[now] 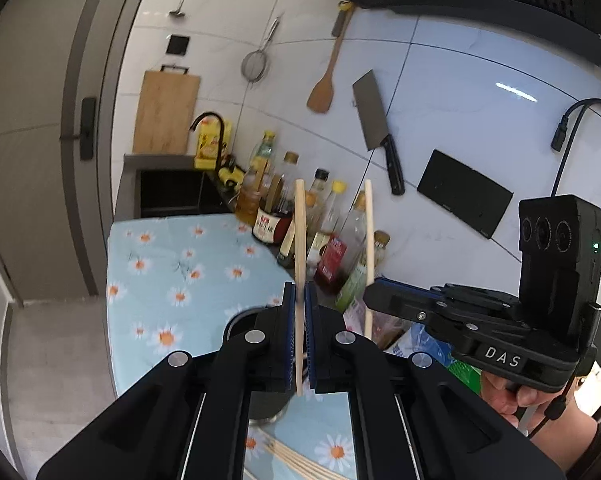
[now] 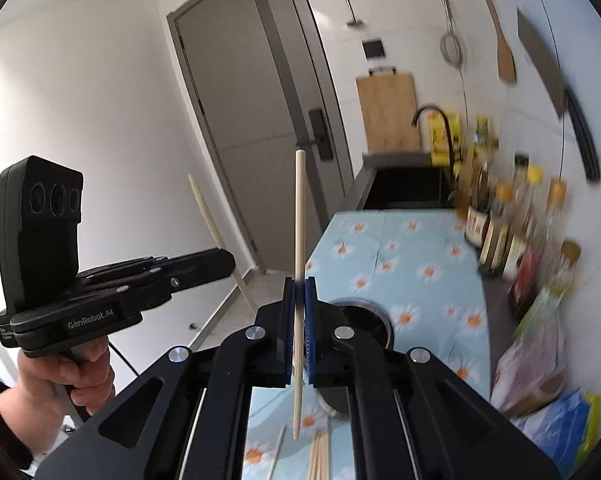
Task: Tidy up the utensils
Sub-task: 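Lift both held chopsticks over the black utensil holder, then open the right gripper, then the left, dropping chopsticks into the holder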
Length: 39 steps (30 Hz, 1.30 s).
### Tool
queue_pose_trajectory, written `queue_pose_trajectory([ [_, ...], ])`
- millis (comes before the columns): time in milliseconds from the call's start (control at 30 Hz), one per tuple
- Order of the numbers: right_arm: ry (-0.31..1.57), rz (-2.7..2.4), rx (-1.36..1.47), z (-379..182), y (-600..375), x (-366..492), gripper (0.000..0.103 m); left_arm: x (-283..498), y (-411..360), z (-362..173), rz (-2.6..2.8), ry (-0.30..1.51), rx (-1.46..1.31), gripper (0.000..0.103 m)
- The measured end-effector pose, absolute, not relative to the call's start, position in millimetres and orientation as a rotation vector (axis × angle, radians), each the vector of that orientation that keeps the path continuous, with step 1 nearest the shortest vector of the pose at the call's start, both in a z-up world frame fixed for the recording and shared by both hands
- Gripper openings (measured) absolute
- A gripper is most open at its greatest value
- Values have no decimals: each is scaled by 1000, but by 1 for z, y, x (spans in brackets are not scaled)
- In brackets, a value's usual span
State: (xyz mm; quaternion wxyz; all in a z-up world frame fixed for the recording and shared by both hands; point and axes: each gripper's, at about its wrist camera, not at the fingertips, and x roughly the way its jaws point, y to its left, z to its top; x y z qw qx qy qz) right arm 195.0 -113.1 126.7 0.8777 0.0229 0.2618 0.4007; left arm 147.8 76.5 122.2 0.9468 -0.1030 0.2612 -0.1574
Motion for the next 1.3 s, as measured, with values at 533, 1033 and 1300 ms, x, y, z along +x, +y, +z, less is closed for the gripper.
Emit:
queue_pose_trajectory([
  [533,342,777,268,120,-130,264,6,188,74,112,-312,466,-141,4],
  [1033,417,769,289,95,-122,271,16,202,95,86,-275,576,-234,6],
  [1300,444,749,325,93,-133,263,32,191,95,90,-272,593,-246,21],
])
